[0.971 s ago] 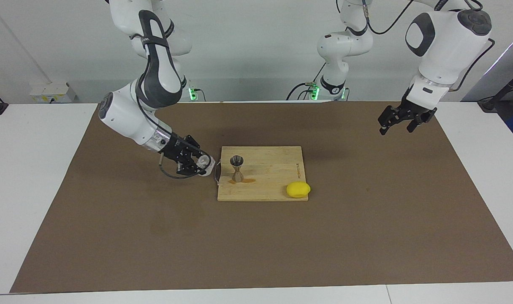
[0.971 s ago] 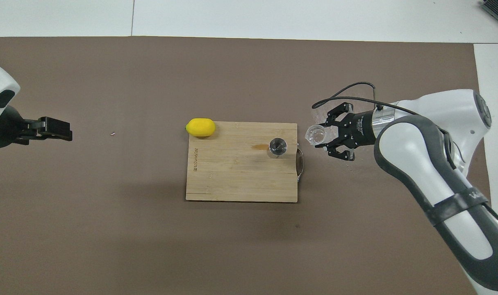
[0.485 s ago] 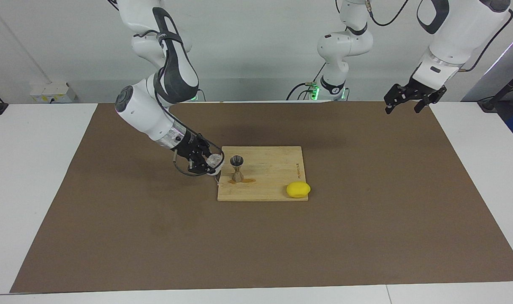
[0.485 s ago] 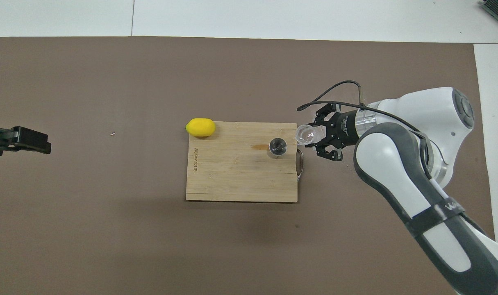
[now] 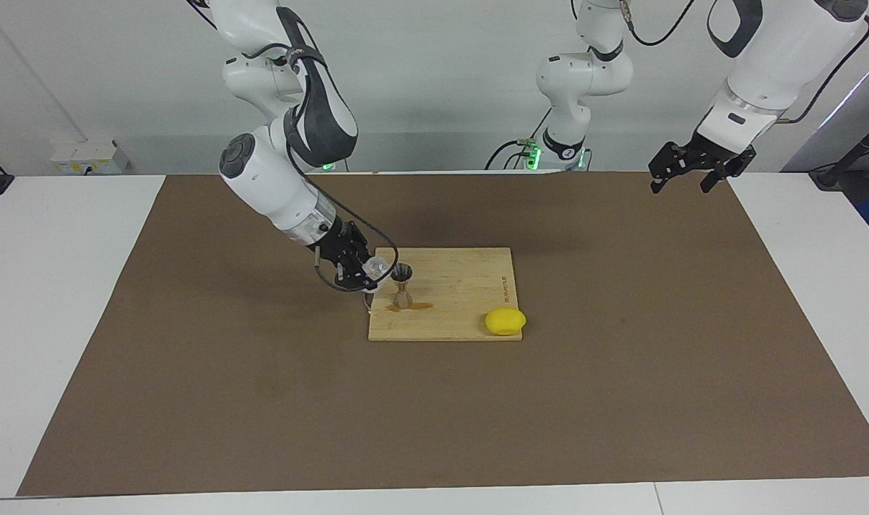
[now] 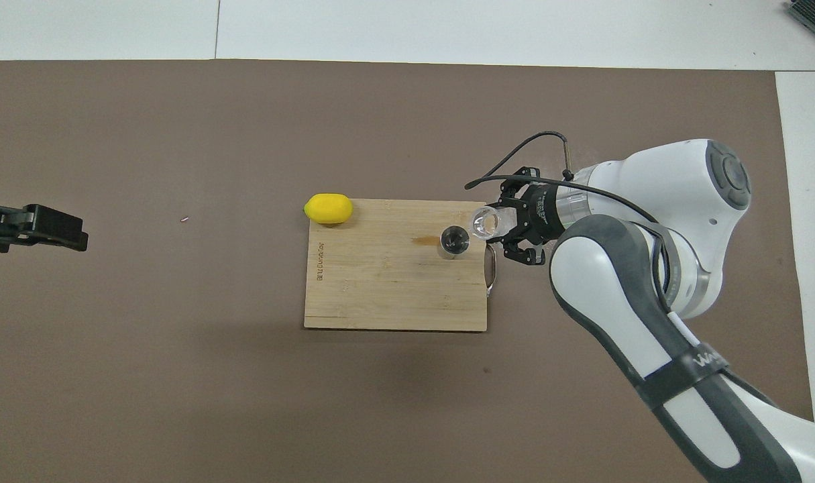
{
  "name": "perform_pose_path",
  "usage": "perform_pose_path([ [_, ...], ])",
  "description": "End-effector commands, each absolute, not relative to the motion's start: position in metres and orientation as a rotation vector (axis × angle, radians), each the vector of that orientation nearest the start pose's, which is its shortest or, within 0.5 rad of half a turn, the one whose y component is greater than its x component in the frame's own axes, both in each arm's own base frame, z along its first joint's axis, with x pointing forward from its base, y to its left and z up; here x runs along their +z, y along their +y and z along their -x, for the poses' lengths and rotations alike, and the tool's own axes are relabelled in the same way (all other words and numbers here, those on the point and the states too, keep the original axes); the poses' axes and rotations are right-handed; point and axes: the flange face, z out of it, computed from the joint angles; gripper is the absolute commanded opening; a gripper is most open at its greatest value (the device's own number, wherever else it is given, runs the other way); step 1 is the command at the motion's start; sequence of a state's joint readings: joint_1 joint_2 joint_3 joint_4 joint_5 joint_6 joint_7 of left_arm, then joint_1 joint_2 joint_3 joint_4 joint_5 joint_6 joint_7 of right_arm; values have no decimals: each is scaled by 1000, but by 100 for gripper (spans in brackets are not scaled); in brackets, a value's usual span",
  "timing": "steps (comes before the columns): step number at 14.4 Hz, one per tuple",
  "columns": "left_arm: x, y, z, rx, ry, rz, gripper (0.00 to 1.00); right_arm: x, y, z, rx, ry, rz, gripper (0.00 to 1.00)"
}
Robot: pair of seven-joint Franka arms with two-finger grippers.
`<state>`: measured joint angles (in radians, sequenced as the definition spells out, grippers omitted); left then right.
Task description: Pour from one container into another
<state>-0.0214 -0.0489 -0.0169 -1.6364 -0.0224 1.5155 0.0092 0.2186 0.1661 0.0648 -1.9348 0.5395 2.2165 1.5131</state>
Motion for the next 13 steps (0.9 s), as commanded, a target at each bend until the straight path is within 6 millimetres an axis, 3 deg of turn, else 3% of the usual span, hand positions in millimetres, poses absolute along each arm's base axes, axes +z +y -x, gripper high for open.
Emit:
perform_pose_path([
  [1, 630, -20, -532, 133, 92, 3157, 100, 421, 188, -586, 319, 1909, 1972, 0],
  [7, 627, -20, -527, 131, 77, 3158, 100, 421, 203, -581, 271, 1876, 2048, 0],
  [10, 627, -10, -528, 104, 55, 3160, 100, 421, 206, -580, 239, 1864, 2086, 0],
  [13, 626, -16, -528, 104, 71, 3158, 100, 422, 215, -577, 191, 1835, 2136, 0],
])
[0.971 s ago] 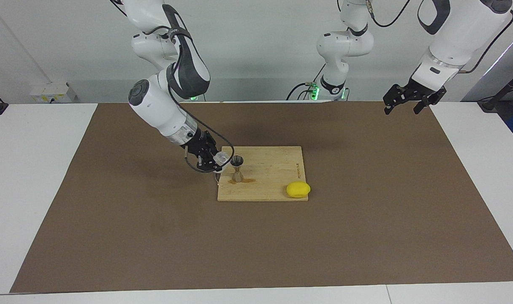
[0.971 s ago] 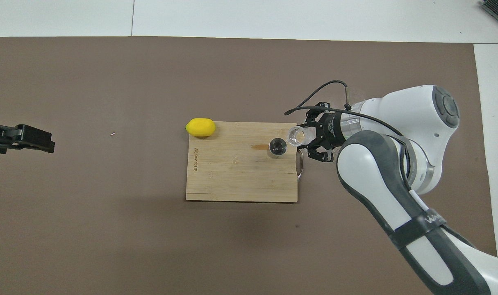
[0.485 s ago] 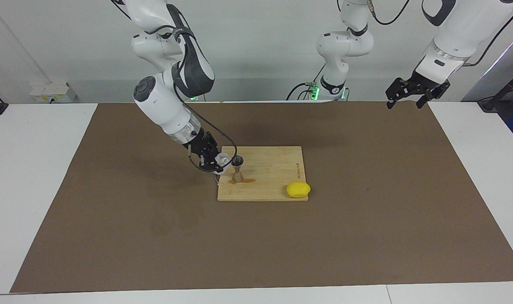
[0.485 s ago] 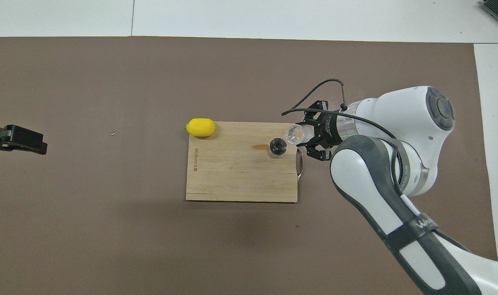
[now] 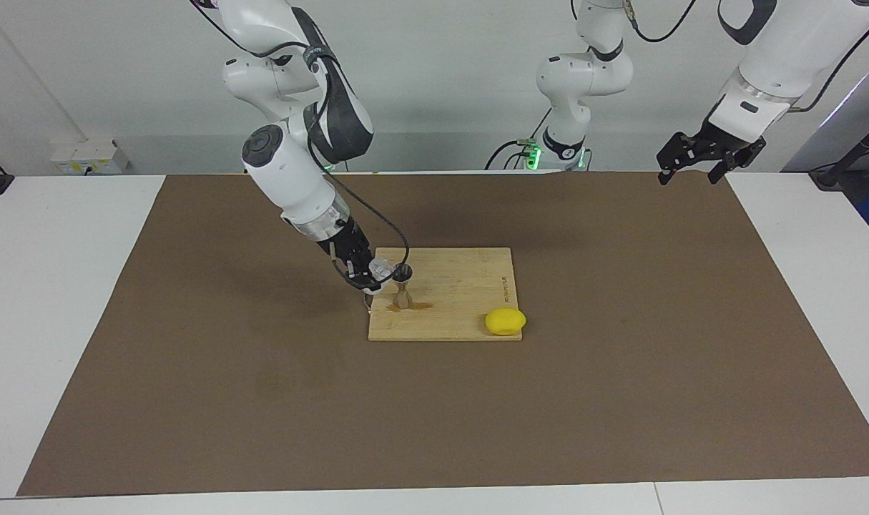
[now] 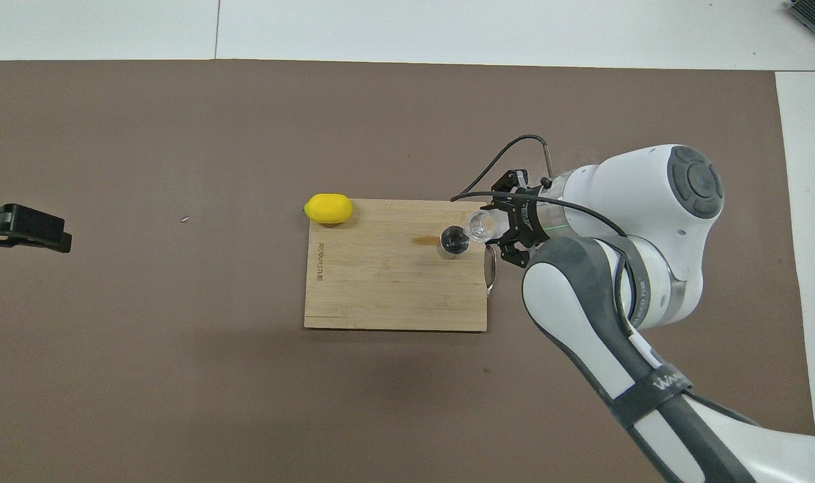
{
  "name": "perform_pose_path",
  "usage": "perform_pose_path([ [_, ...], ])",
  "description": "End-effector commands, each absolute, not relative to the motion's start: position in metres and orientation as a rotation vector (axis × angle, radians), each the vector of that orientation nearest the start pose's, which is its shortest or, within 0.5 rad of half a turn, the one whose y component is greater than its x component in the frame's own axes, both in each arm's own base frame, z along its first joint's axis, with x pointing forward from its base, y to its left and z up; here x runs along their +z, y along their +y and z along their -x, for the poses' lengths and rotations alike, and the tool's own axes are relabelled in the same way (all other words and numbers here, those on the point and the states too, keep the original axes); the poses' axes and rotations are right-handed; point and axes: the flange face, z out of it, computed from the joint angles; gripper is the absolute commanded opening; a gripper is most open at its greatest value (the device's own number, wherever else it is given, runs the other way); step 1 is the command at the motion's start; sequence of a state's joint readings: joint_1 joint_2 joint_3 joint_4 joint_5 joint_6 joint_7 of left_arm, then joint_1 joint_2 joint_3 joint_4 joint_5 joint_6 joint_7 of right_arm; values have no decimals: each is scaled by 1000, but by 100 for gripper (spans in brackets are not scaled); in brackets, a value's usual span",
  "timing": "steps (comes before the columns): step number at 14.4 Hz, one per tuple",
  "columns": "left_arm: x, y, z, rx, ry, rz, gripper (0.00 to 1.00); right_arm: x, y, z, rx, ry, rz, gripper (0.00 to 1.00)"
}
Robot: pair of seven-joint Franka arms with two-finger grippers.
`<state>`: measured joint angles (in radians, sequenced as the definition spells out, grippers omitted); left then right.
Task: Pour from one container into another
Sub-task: 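Tilt the glass cup with the right gripper to pour into the metal cup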
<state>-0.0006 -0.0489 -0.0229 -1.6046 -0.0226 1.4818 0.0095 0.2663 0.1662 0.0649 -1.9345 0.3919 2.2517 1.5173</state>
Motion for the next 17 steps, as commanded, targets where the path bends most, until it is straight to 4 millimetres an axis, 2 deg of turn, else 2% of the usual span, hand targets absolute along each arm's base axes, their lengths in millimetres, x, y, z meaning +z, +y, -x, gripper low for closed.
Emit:
perform_pose_path([
  [1, 625, -19, -528, 107, 71, 3157, 100, 422, 215, -577, 190, 1836, 2134, 0],
  [7, 626, -23, -527, 102, 79, 3157, 100, 422, 224, -574, 145, 1806, 2193, 0],
  [17, 627, -24, -529, 85, 78, 3157, 100, 428, 225, -577, 31, 1754, 2254, 0],
])
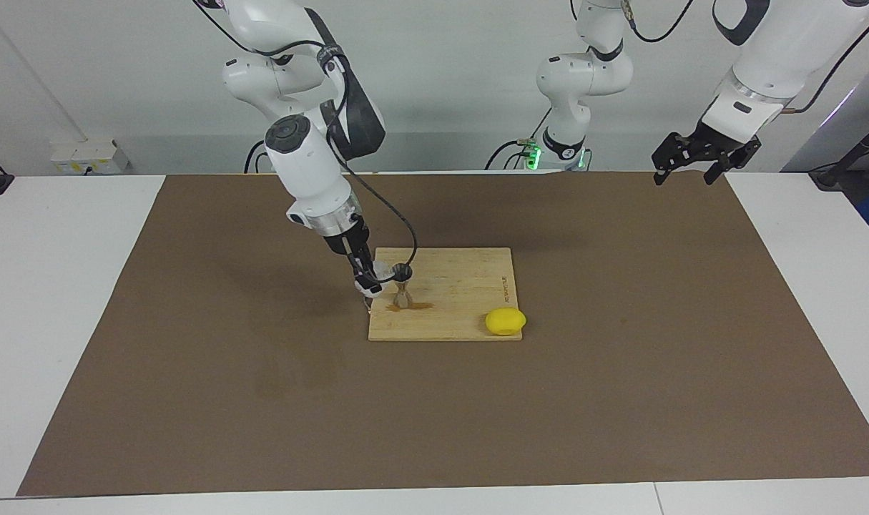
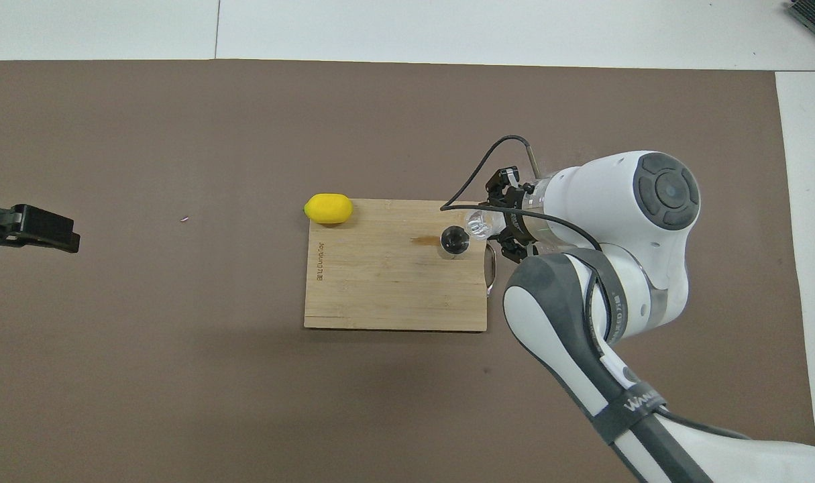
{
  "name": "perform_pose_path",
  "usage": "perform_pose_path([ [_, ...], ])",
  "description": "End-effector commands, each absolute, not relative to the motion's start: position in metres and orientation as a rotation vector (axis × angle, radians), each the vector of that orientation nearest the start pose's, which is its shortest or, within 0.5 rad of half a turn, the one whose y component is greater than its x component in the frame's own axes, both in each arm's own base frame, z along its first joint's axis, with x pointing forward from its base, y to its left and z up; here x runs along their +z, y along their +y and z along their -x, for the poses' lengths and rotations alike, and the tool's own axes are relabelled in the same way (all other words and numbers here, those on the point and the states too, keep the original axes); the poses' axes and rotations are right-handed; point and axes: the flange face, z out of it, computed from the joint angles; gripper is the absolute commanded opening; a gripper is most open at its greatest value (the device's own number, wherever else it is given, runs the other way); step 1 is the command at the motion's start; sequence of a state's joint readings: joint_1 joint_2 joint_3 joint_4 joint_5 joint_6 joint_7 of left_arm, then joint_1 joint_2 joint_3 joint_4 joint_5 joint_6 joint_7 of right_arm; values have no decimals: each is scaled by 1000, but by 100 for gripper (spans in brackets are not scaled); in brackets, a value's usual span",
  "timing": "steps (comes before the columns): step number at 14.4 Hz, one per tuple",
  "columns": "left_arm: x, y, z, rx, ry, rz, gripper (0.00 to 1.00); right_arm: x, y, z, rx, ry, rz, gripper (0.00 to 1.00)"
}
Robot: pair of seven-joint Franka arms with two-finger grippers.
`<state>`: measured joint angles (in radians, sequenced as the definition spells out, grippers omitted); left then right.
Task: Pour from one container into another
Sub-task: 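Tilt the glass cup with the right gripper to pour into the metal cup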
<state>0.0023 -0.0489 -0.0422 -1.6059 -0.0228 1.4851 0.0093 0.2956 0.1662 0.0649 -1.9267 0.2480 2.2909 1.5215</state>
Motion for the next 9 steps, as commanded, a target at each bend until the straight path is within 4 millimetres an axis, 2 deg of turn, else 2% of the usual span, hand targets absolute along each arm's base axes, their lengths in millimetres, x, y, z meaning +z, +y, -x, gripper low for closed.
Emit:
perform_pose_path([
  [1, 628, -25, -531, 64, 81, 3158, 100, 428, 225, -577, 21, 1750, 2261, 0],
  [3, 629, -35, -533, 20, 109, 3158, 100, 430, 230, -576, 6, 1732, 2275, 0],
  [4, 628, -42, -534, 18, 128, 3157, 100, 430, 241, -571, 6, 1707, 2294, 0],
  [9, 627, -43, -531, 37, 133, 3156, 100, 431, 251, -566, -111, 1625, 2412, 0],
])
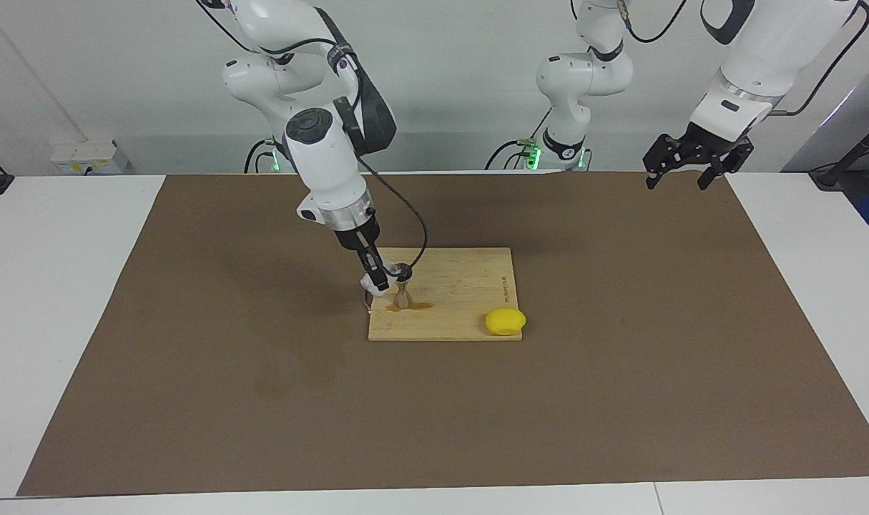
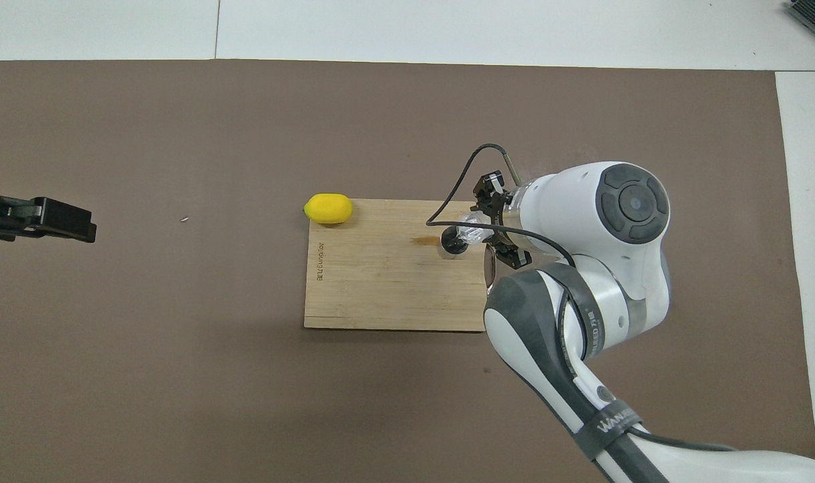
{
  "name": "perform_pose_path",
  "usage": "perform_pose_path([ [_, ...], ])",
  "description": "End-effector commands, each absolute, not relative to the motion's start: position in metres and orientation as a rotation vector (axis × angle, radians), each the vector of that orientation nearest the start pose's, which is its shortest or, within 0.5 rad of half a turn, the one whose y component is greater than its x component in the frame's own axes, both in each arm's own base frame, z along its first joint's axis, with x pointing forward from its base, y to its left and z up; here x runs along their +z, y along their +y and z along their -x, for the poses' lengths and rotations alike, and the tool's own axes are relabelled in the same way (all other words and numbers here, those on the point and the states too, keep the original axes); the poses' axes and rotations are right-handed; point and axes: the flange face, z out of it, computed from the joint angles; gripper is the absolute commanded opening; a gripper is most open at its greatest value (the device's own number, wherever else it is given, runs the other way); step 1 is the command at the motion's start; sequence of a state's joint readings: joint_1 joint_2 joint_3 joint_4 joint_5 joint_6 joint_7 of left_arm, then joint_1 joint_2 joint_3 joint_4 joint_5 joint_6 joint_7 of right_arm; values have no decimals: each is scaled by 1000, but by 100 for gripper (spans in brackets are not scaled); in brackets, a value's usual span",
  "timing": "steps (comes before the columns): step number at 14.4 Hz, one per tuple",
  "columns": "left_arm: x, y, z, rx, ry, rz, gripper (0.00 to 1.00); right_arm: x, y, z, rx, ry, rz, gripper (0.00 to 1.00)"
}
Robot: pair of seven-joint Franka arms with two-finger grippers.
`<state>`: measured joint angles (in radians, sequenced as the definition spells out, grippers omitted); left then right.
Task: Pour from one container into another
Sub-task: 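Tilt the glass cup with the right gripper to pour into the metal cup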
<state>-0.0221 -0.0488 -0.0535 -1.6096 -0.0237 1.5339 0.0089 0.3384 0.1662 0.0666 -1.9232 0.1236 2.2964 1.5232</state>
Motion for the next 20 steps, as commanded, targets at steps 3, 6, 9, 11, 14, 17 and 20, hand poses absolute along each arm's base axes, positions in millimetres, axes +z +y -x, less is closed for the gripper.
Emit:
perform_pose_path([
  [3, 628, -41, -531, 35, 131, 3157, 100, 431, 250, -567, -121, 1622, 2419, 0],
  [6, 628, -35, -532, 35, 114, 3158, 100, 431, 250, -567, -96, 1640, 2402, 0],
  [9, 627, -36, -532, 37, 117, 3157, 100, 433, 244, -571, -37, 1688, 2341, 0],
  [11, 627, -37, -532, 37, 121, 3157, 100, 434, 241, -573, 10, 1715, 2299, 0],
  [14, 627, -37, -532, 40, 119, 3157, 100, 433, 228, -577, 89, 1772, 2221, 0],
  [17, 628, -36, -532, 35, 117, 3157, 100, 431, 221, -579, 161, 1812, 2156, 0],
  [20, 628, -36, -532, 35, 117, 3157, 100, 427, 208, -581, 241, 1865, 2065, 0],
])
